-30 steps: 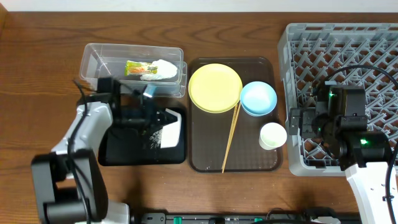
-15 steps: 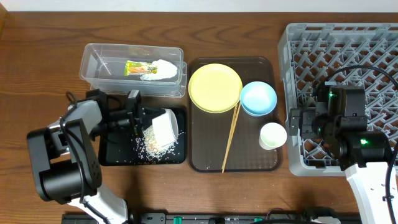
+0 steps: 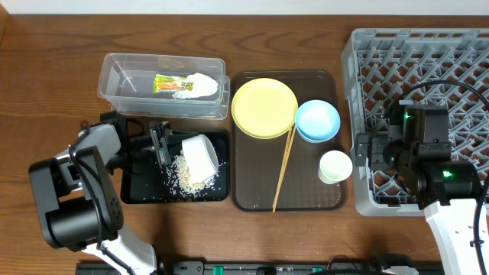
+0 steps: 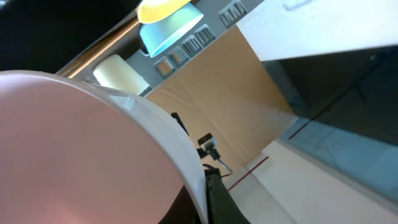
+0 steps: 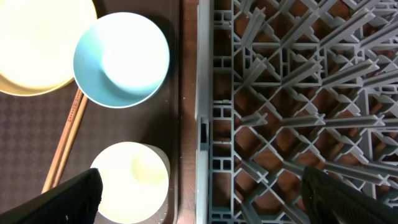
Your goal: Sort waste into correct bins and load items into the dishwasher rack
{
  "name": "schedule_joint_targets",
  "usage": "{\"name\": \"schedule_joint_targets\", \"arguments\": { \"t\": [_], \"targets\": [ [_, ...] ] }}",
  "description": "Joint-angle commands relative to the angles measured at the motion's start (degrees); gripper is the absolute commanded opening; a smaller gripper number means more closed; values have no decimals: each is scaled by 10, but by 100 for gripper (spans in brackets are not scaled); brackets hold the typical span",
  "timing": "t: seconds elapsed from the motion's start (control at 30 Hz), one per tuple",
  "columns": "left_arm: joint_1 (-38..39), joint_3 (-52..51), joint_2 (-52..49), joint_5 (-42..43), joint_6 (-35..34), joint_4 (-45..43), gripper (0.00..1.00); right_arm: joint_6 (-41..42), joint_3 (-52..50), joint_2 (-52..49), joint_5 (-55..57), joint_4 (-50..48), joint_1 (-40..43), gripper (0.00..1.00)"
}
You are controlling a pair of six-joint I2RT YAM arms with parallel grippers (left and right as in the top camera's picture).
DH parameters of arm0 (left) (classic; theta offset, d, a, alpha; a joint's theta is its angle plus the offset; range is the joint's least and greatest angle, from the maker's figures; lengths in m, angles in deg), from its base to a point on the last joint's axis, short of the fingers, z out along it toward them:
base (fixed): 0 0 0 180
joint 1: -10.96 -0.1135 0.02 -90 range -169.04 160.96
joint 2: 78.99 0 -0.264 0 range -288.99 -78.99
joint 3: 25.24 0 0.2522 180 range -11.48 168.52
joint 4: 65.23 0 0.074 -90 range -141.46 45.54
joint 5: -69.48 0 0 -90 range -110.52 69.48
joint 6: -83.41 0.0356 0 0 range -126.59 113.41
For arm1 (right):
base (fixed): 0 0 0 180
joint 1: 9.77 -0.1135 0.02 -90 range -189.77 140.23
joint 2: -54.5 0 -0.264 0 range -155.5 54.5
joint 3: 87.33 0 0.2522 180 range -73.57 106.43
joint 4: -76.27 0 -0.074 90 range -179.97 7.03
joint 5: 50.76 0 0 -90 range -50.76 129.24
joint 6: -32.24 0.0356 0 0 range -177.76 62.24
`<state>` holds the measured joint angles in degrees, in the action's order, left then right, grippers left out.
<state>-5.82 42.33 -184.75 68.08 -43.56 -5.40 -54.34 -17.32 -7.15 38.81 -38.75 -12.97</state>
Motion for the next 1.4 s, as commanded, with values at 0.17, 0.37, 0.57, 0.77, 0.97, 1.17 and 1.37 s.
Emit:
{"name": "schedule_joint_targets", "arguments": {
  "t": [0.17, 0.37, 0.57, 0.77, 0.97, 1.17, 1.37],
  "targets": [
    [-1, -2, 2, 15, 42, -52, 6, -5, 12, 2, -3, 2, -5, 99],
    [29, 15, 53, -33, 185, -53, 6, -5, 12, 2, -3, 2, -5, 99],
    [120, 32, 163, -228, 188, -103, 6, -5, 12, 2, -3, 2, -5, 99],
    [293, 32, 240, -455, 186, -199, 6, -5, 12, 2, -3, 2, -5, 99],
    [469, 28, 226, -686, 185, -248, 6, -5, 12, 2, -3, 2, -5, 99],
    [586, 27, 163, -796, 185, -276, 6, -5, 12, 2, -2, 2, -5, 99],
    [631, 27, 104, -841, 185, -304, 7, -5, 12, 2, -3, 2, -5, 99]
  ]
}}
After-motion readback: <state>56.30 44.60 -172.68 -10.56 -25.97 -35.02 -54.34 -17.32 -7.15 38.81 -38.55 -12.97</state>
